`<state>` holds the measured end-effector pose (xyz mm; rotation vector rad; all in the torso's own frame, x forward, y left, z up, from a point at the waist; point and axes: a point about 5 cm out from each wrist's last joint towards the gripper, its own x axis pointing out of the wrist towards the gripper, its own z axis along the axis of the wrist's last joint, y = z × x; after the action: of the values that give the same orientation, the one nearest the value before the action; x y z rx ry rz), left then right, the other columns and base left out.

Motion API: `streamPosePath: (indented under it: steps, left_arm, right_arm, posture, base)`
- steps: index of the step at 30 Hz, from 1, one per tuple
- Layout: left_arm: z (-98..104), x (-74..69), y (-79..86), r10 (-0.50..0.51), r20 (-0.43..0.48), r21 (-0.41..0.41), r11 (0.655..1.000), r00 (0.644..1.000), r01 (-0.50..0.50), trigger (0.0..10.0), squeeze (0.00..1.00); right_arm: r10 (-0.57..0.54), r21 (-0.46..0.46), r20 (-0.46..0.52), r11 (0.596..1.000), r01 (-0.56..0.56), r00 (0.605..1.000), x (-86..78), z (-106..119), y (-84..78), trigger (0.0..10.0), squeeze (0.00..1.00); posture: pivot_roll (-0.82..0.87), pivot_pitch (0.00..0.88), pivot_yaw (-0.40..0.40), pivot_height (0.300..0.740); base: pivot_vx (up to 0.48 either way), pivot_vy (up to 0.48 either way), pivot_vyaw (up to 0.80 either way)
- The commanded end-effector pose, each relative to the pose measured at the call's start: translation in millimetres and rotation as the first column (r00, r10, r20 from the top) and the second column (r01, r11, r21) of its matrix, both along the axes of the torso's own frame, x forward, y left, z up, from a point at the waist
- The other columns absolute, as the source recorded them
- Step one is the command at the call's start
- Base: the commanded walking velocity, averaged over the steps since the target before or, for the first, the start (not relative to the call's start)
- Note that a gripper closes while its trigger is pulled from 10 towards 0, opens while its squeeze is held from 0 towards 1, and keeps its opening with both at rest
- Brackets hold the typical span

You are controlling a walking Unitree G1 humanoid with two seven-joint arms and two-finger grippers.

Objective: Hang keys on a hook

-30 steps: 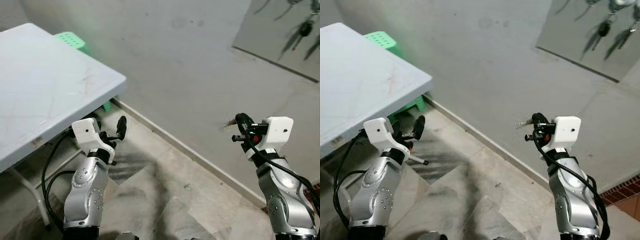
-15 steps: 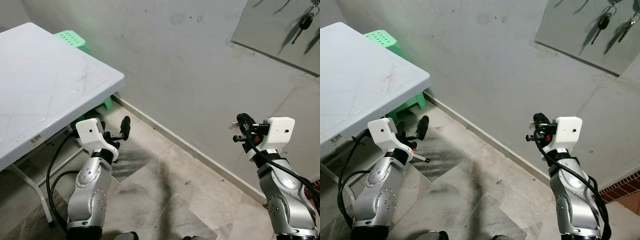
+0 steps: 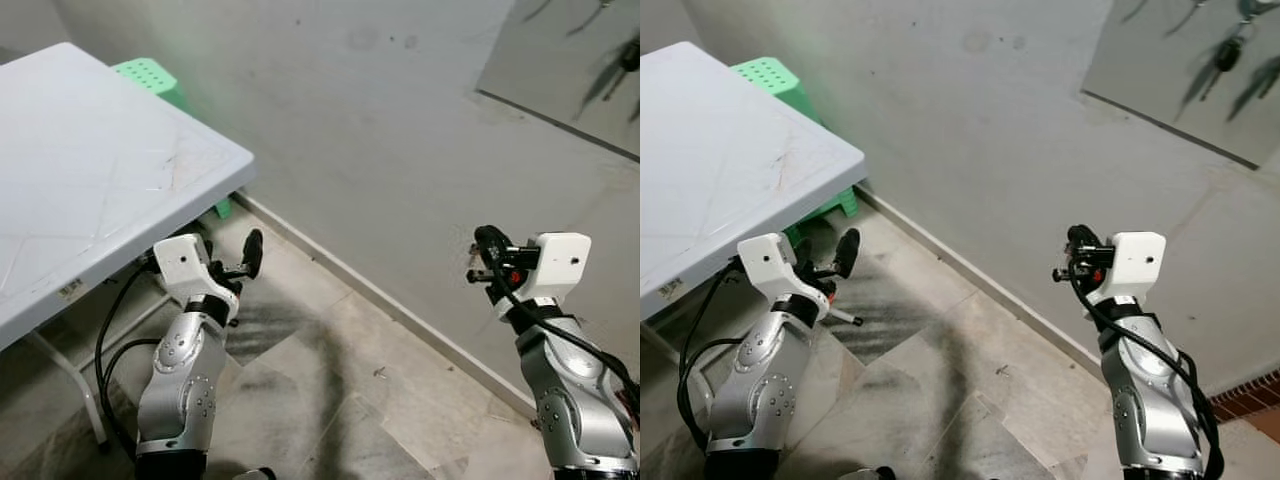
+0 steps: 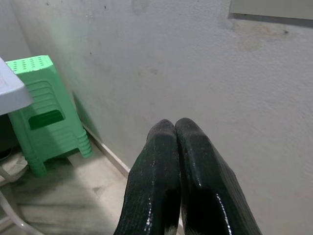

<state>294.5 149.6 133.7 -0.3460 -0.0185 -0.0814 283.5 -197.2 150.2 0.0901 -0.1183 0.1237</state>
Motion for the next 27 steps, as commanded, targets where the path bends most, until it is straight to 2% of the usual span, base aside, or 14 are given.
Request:
streamPosePath:
  steps: [1, 27]
  left_arm:
    - [-2.3, -0.6, -2.9, -0.011, -0.013, -0.004, 1.000, 1.000, 0.011, 10.0, 0.00]
    - [-2.4, -0.9, -2.0, -0.003, -0.014, -0.010, 1.000, 1.000, 0.003, 10.0, 0.00]
  right_arm:
    - [-0.017, -0.005, 0.008, 1.000, 0.017, 1.000, -1.9, 1.7, -4.2, 10.0, 0.00]
    - [-0.019, -0.005, 0.004, 1.000, 0.019, 1.000, -2.5, 1.5, -5.2, 10.0, 0.00]
  posture:
    - [-0.04, 0.137, -0.043, 0.740]
    - [-0.04, 0.145, -0.046, 0.740]
  base:
    - [0.277, 0.000, 0.00]
    - [0.286, 0.000, 0.00]
